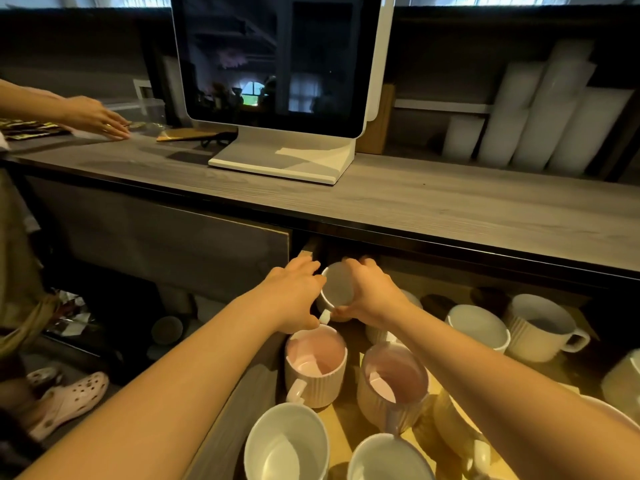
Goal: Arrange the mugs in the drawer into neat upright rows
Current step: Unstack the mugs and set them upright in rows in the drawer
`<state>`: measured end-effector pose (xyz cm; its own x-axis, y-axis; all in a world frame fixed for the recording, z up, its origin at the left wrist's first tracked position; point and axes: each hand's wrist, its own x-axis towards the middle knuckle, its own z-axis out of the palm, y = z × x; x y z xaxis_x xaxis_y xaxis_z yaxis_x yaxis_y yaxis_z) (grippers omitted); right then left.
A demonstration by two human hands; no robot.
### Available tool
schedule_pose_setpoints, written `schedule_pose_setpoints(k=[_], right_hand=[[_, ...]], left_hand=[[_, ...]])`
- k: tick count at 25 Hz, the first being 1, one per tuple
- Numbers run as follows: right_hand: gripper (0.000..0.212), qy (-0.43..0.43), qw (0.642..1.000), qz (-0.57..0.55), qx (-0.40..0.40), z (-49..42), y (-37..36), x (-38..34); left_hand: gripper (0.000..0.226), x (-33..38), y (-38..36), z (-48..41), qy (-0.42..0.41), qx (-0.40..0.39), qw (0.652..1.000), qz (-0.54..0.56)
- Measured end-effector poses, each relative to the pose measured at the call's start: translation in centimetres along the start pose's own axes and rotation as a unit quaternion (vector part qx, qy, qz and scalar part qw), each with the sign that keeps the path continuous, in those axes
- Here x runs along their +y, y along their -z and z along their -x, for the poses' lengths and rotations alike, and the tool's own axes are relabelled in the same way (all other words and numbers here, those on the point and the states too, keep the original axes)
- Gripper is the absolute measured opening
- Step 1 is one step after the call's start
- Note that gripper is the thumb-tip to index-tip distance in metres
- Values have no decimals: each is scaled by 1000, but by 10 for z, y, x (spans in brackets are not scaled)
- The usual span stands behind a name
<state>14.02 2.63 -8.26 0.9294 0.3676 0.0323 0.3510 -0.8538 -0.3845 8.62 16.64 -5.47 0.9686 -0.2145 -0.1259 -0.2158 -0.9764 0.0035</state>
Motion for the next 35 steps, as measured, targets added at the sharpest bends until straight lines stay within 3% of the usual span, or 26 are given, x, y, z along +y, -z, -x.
schedule_pose_setpoints(k=[8, 15, 22, 25, 35], right_hand=[[79, 27, 991, 89, -94, -19, -7, -5], [82, 24, 987, 90, -130, -15, -11, 7], [61, 82, 981, 128, -116, 18, 17, 12], [49, 70, 980, 148, -113, 49, 41, 35], [45, -9, 984, 151, -99, 139, 118, 102]], left_hand=[[51, 0, -13, -5, -7, -21, 997, -71], [47, 4, -11, -2, -5, -16, 997, -81], [53, 25, -5, 10, -35, 17, 998, -55], [57, 59, -1, 12, -77, 20, 994, -72], [51, 134, 21, 4, -185, 48, 982, 4]])
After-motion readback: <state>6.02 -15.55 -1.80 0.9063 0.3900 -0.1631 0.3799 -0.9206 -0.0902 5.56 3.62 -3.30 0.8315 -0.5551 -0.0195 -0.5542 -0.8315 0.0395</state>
